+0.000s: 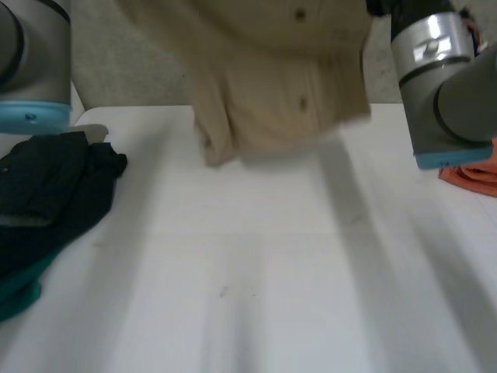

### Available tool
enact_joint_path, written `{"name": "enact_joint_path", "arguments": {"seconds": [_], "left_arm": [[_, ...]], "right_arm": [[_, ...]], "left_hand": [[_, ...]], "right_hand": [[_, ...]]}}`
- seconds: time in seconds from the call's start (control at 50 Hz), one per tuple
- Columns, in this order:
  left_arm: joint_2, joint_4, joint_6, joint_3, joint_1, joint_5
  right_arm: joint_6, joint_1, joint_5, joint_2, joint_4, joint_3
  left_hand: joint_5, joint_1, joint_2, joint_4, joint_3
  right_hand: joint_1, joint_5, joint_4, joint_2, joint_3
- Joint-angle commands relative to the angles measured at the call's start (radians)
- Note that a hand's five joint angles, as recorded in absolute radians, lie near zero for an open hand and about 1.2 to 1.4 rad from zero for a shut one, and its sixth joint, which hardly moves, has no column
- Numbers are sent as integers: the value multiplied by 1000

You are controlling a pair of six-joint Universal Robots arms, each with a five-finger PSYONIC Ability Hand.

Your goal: Fold the laundry.

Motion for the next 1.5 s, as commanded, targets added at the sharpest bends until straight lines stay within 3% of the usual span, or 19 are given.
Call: {"name": "enact_joint_path", "arguments": {"seconds": [0.02,0.22,0.4,0.58,0.74,0.78,0.8,0.82,0.88,1.06,1.34,1.5], "left_arm": [[10,-177,-38,-112,8,40],[32,-153,-30,-478,-15,42],[-65,-180,67,-701,-70,52],[30,-433,93,-805,-87,-23],[122,-649,105,-851,-111,-28],[124,-633,104,-854,-108,-21],[124,-617,102,-854,-104,-18],[122,-572,99,-856,-90,-17],[110,-468,91,-857,-59,-17],[4,-209,62,-834,1,25],[-226,-169,62,-650,8,144],[-304,-192,67,-568,22,172]], "right_arm": [[54,-18,-29,83,75,-61],[94,-39,-95,238,238,-34],[-59,-32,-113,327,439,109],[-182,-24,-101,232,699,251],[-209,-21,-101,128,901,333],[-214,-25,-107,117,896,347],[-214,-27,-113,111,890,351],[-208,-33,-119,103,872,360],[-185,-38,-118,95,843,365],[56,-30,-147,-17,780,370],[117,-16,-143,-23,746,370],[116,-27,-139,0,737,365]], "left_hand": [[222,234,198,198,204],[222,234,198,198,204],[222,234,198,198,204],[222,234,198,198,204],[222,234,198,198,204],[196,208,172,172,179],[30,42,7,6,13],[-465,-454,-489,-490,-483],[-948,-936,-972,-972,-966],[-946,-934,-970,-971,-964],[-559,-547,-583,-583,-576],[-538,-526,-562,-563,-556]], "right_hand": [[271,204,198,206,205],[271,204,198,206,205],[271,204,198,206,205],[271,204,198,206,205],[271,204,198,206,205],[271,204,198,206,205],[271,204,198,206,205],[271,204,198,206,205],[271,204,198,206,205],[271,204,198,206,205],[271,204,198,206,205],[271,204,198,206,205]]}}
